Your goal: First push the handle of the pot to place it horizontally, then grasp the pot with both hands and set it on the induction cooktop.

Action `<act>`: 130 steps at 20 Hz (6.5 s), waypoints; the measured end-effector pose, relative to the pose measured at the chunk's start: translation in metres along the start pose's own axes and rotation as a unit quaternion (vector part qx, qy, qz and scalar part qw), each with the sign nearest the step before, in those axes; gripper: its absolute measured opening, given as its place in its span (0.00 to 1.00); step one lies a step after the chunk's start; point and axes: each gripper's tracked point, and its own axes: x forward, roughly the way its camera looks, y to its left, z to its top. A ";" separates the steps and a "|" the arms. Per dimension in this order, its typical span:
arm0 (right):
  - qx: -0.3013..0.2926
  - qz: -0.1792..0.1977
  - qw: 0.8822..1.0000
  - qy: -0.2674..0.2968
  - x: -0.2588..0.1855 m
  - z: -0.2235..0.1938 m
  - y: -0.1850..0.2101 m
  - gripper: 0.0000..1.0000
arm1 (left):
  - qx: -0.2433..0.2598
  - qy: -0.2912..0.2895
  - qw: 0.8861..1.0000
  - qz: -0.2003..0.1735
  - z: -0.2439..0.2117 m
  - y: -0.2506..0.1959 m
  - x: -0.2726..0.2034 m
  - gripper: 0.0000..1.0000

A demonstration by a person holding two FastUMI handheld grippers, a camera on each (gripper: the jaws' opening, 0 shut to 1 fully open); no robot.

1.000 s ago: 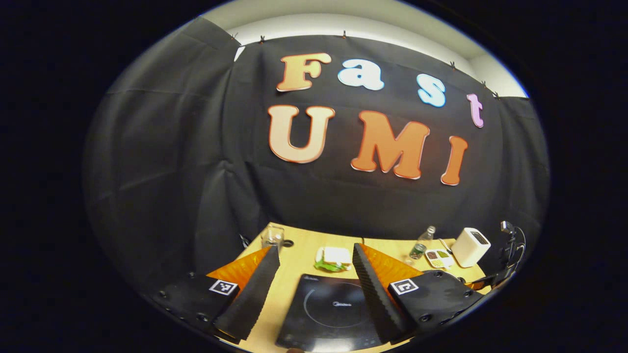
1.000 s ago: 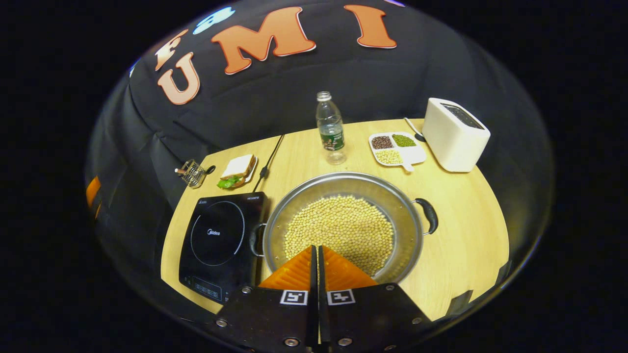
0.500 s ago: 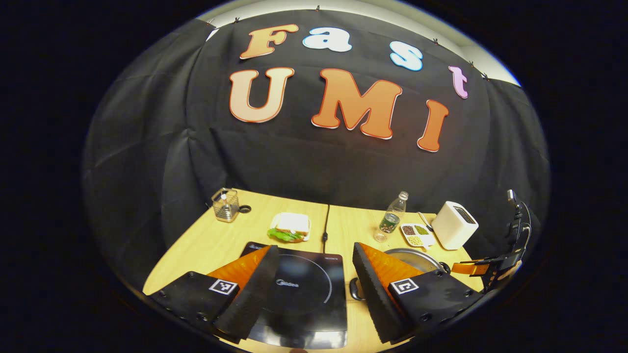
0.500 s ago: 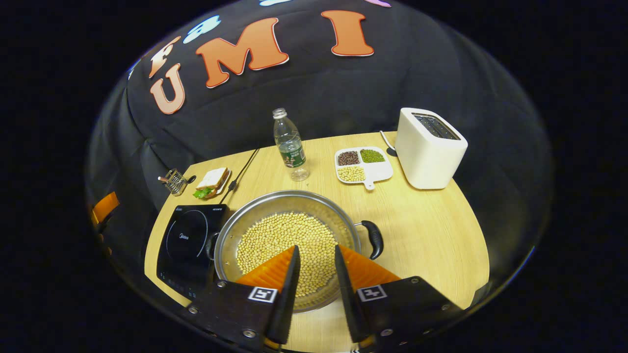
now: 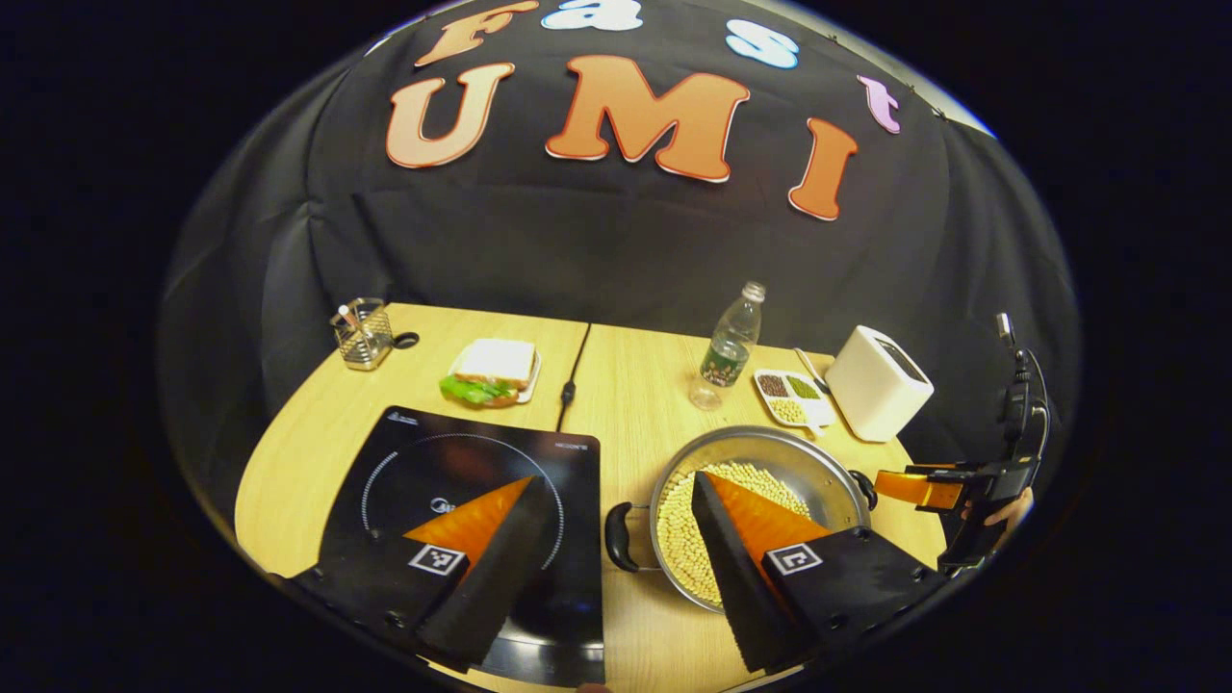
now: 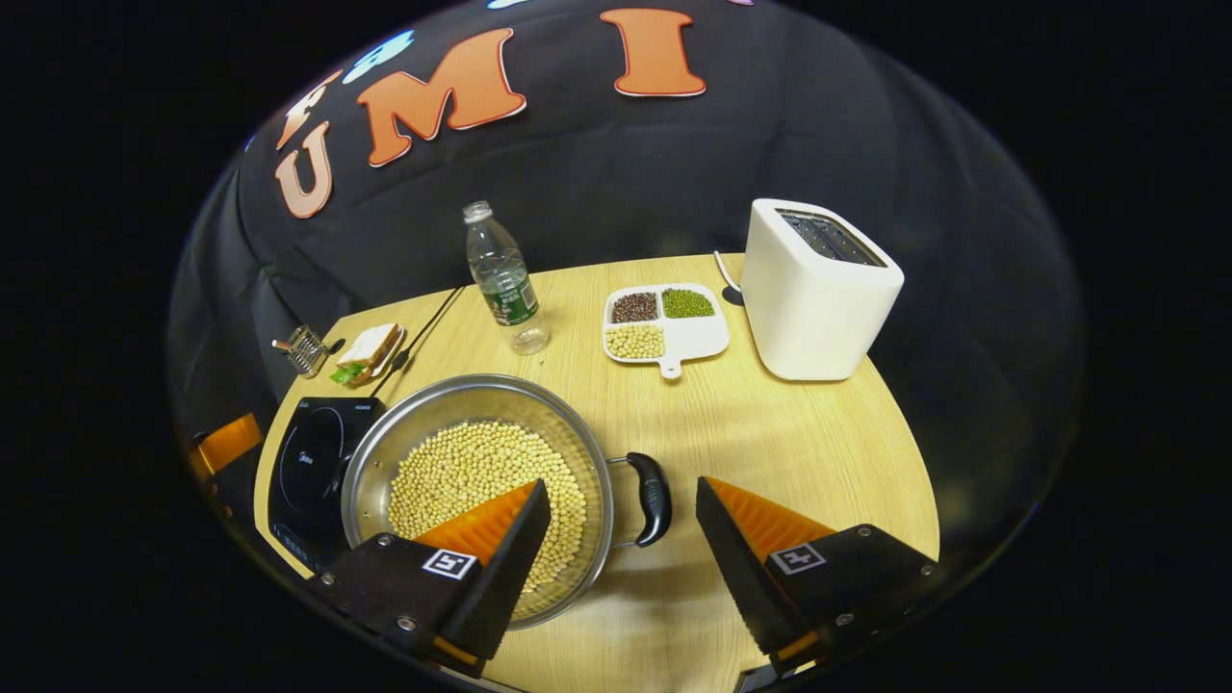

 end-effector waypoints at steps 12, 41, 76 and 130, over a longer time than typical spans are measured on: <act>0.004 0.007 0.998 0.062 0.043 -0.032 -0.003 0.95 | 0.013 0.123 0.992 0.008 -0.077 -0.009 0.064 0.99; 0.064 0.003 0.992 0.107 0.017 -0.062 -0.036 0.48 | -0.008 0.240 0.971 0.013 -0.111 -0.011 0.100 0.47; 0.088 0.046 0.993 0.058 -0.013 -0.013 0.269 0.48 | -0.034 0.191 0.981 -0.004 -0.038 0.150 0.047 0.46; -0.007 -0.073 0.930 -0.360 -0.314 0.260 0.264 0.95 | 0.052 -0.363 0.921 0.133 0.381 0.244 -0.279 0.97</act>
